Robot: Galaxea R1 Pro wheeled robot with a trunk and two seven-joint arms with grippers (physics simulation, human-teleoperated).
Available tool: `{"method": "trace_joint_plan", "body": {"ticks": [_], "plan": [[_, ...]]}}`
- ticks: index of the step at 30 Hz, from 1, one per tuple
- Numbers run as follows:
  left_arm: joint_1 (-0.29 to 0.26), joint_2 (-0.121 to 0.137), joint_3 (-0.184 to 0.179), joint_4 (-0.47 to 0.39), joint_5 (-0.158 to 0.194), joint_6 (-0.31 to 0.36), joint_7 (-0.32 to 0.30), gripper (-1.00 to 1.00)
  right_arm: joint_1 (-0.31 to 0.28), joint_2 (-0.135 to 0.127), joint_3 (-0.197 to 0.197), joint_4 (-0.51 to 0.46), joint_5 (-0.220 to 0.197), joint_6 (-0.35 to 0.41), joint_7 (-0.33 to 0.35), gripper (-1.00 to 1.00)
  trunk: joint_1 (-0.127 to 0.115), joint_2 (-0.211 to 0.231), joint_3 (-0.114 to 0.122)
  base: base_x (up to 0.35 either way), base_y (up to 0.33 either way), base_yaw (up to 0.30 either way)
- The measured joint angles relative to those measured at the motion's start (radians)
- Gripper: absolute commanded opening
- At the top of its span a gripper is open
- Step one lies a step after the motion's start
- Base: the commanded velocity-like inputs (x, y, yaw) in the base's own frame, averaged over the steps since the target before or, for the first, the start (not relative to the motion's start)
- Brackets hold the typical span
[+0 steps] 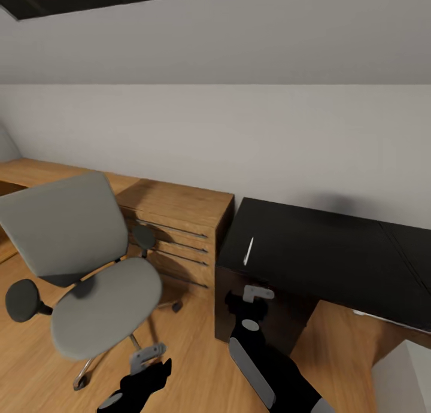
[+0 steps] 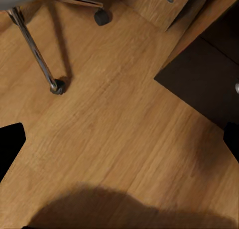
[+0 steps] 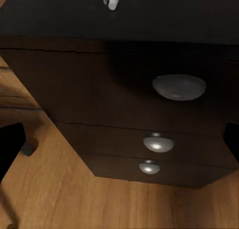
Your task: In the bedroom, organize the workspace by keeping the computer under the desk, ensuring the monitor is on the desk, placing the keyboard on the desk next to the monitor, placing the mouse on the desk next to the keyboard, moving the folder from the swivel chair onto the desk next to the mouse, stacking the notebook on top of the folder with the pen on top of the notebook, and positioning the swivel chair next to the desk.
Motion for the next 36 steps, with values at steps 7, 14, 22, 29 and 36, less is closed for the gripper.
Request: {"method": "trace_joint_plan", "body": {"ticks": [7, 14, 22, 29, 36], "plan": [[0.0, -0.023, -0.046, -0.002, -0.014, -0.005, 0.001, 1.0, -0.008, -0.014, -0.023, 0.02, 0.026, 0.0, 0.018, 1.0, 0.001, 0.0, 0.0, 0.088, 0.0, 0.007], [0.0, -0.043, -0.07, -0.001, -0.016, -0.003, 0.001, 1.0, -0.008, -0.034, -0.012, 0.04, 0.045, -0.032, -0.011, 1.0, 0.001, 0.0, 0.0, 0.0, 0.0, 0.0], [0.0, -0.046, -0.077, -0.001, -0.016, -0.003, 0.001, 1.0, -0.008, -0.044, -0.006, 0.042, 0.048, -0.061, -0.014, 1.0, 0.0, 0.0, 0.0, 0.133, 0.0, 0.0], [0.0, -0.046, -0.077, 0.0, -0.016, -0.003, 0.001, 1.0, -0.008, -0.044, -0.006, 0.044, 0.048, -0.062, -0.014, 1.0, 0.0, 0.0, 0.0, 0.164, 0.0, 0.0], [0.0, -0.048, -0.077, 0.001, -0.016, -0.003, 0.001, 1.0, -0.008, -0.044, -0.006, 0.044, 0.048, -0.062, -0.014, 1.0, 0.0, 0.0, 0.0, 0.143, 0.0, 0.0]]}}
